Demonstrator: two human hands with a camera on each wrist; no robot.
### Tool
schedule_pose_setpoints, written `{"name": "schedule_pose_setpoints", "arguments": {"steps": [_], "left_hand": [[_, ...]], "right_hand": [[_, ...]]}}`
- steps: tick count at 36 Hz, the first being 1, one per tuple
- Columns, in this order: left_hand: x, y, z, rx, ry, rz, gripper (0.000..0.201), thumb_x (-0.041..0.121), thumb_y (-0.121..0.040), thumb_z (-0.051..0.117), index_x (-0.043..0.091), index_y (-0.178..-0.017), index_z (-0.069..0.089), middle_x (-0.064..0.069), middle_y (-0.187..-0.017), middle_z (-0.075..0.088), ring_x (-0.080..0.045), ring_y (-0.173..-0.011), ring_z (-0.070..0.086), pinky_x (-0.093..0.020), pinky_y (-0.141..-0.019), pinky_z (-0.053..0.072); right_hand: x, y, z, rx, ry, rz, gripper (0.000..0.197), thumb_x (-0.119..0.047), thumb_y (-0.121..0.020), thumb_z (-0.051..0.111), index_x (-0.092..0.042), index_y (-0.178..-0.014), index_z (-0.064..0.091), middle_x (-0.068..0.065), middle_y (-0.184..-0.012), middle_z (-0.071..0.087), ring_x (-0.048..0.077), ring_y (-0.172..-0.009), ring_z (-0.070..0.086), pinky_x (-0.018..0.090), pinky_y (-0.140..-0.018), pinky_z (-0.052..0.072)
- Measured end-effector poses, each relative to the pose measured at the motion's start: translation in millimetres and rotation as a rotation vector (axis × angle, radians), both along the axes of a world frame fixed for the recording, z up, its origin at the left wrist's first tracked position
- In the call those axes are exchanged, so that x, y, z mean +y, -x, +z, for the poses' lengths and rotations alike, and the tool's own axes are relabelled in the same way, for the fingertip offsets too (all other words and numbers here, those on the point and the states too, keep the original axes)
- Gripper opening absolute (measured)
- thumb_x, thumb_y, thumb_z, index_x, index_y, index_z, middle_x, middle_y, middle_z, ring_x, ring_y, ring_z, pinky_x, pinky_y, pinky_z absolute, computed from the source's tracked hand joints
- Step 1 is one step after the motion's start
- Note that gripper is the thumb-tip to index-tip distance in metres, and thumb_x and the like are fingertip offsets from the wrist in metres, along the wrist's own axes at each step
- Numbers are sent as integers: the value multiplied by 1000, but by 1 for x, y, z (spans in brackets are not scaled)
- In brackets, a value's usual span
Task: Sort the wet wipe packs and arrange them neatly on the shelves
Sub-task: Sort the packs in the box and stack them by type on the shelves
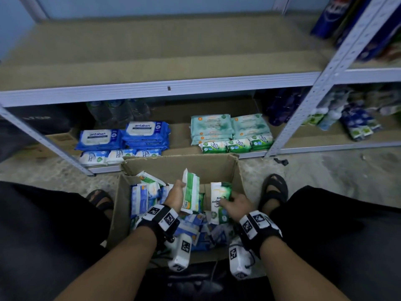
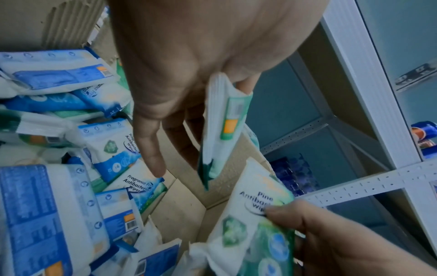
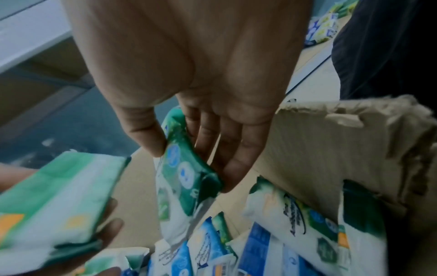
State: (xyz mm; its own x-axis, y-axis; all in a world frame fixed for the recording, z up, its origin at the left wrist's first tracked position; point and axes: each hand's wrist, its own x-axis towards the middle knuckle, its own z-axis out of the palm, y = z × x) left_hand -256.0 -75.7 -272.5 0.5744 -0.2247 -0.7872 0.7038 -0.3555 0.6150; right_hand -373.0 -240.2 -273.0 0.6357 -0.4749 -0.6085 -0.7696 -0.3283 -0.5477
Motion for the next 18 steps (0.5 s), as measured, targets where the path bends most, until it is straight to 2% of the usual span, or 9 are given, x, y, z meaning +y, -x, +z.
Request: {"name": "schedule_pose_setpoints", "arguments": {"steps": [1, 2, 5, 8, 11, 13, 15, 16, 18], "left_hand": [[0, -4, -11, 16, -7, -12, 91, 65, -53, 44, 13, -127, 57, -22, -136, 52, -38, -117, 54, -54, -97, 48], [-2, 0, 0, 39, -11, -27, 85, 64, -60, 46, 14, -128, 56, -21, -134, 53, -38, -114, 55, -51, -90, 53], [-7, 9, 26, 41, 21, -52, 48, 49, -90, 48, 19, -127, 53, -16, -122, 59, -34, -106, 60, -42, -75, 58], [-11, 11, 27, -18, 46, -117, 37, 43, -94, 55, 19, -122, 56, -10, -106, 63, -27, -93, 63, -36, -75, 54], [-13, 16, 21, -165, -8, -280, 48, 59, -85, 63, 24, -118, 60, 0, -108, 66, -17, -94, 64, -30, -71, 49], [-13, 23, 18, -282, -45, -362, 60, 75, -78, 58, 31, -119, 60, 7, -114, 64, -12, -101, 62, -31, -82, 52], [-15, 28, 13, -325, -44, -390, 77, 87, -76, 44, 35, -131, 57, 9, -129, 60, -13, -115, 59, -38, -99, 49], [-15, 29, 10, -322, -30, -385, 75, 84, -81, 38, 36, -137, 54, 10, -137, 55, -15, -123, 54, -41, -105, 45], [-17, 28, 6, -307, -11, -321, 58, 64, -95, 41, 32, -142, 50, 8, -146, 47, -16, -131, 48, -43, -110, 40]], "right_hand": [[-1, 0, -1, -29, -25, -26, 29, -36, -89, 65, -13, -107, 68, 8, -106, 69, 21, -87, 55, 25, -76, 40], [-2, 0, 0, -61, -40, -54, 25, -34, -89, 66, -15, -105, 65, 5, -102, 66, 18, -87, 53, 23, -75, 38], [-2, -1, -2, -135, -48, -141, 30, -35, -85, 72, -17, -102, 55, -3, -96, 56, 17, -91, 52, 23, -75, 35], [0, -6, -10, -250, -110, -241, 31, -34, -79, 80, -22, -87, 53, -4, -92, 59, 19, -92, 58, 28, -79, 44], [1, -10, -14, -303, -175, -244, 33, -37, -79, 79, -25, -80, 49, -8, -84, 56, 16, -85, 56, 34, -81, 46], [4, -12, -9, -336, -219, -252, 32, -37, -84, 75, -23, -81, 47, -8, -80, 54, 16, -82, 54, 34, -78, 45], [5, -12, -5, -341, -259, -274, 28, -34, -89, 70, -19, -84, 47, -8, -77, 53, 13, -75, 52, 25, -69, 42], [5, -12, -4, -339, -280, -293, 26, -32, -90, 69, -17, -85, 48, -6, -78, 55, 12, -73, 53, 24, -67, 42], [5, -12, -5, -321, -329, -336, 21, -31, -91, 68, -18, -87, 51, 0, -84, 63, 16, -75, 59, 32, -72, 47]]}}
